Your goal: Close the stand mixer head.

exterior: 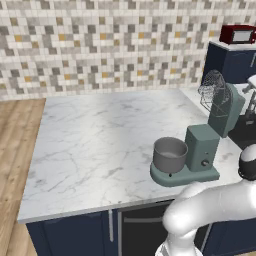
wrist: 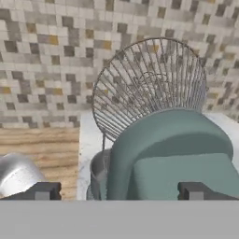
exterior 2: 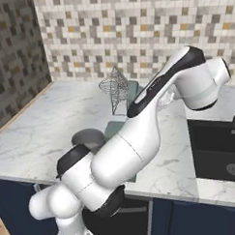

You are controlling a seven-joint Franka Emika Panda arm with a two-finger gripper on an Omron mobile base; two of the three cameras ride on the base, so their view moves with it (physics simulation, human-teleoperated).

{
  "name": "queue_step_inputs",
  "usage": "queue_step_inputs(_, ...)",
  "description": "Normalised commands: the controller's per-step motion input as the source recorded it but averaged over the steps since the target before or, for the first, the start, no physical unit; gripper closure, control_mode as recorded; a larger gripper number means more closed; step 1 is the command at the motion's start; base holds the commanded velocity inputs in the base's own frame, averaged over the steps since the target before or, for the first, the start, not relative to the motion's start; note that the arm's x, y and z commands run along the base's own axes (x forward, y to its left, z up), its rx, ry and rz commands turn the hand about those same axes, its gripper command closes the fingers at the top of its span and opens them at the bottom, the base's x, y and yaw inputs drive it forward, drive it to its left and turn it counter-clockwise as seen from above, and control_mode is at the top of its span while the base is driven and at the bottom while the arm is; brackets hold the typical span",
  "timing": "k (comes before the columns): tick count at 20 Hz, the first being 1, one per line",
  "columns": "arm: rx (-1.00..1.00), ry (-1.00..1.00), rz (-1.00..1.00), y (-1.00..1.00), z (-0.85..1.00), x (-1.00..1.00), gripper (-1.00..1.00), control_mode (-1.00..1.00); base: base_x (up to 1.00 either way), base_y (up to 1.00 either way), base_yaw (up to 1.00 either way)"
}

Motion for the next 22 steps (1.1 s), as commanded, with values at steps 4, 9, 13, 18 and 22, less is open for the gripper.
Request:
queue_step_inputs(4, -0.27, -0.22, 0.65, 0.24, -0.53, 0.52, -1.00, -1.00, 0.00, 0.00, 0.00)
queue_step_inputs(9, -0.27, -0.23, 0.54, 0.94, -0.64, 0.43, -1.00, -1.00, 0.00, 0.00, 0.00)
queue_step_inputs(13, -0.17, -0.28, 0.26, 1.00, -0.55, 0.06, -1.00, -1.00, 0.00, 0.00, 0.00)
queue_step_inputs(18, -0.02, -0.37, 0.10, 1.00, -0.55, -0.10, -1.00, -1.00, 0.00, 0.00, 0.00)
queue_step_inputs(22, 0.00, -0.38, 0.07, 1.00, -0.33, -0.24, -1.00, -1.00, 0.00, 0.00, 0.00)
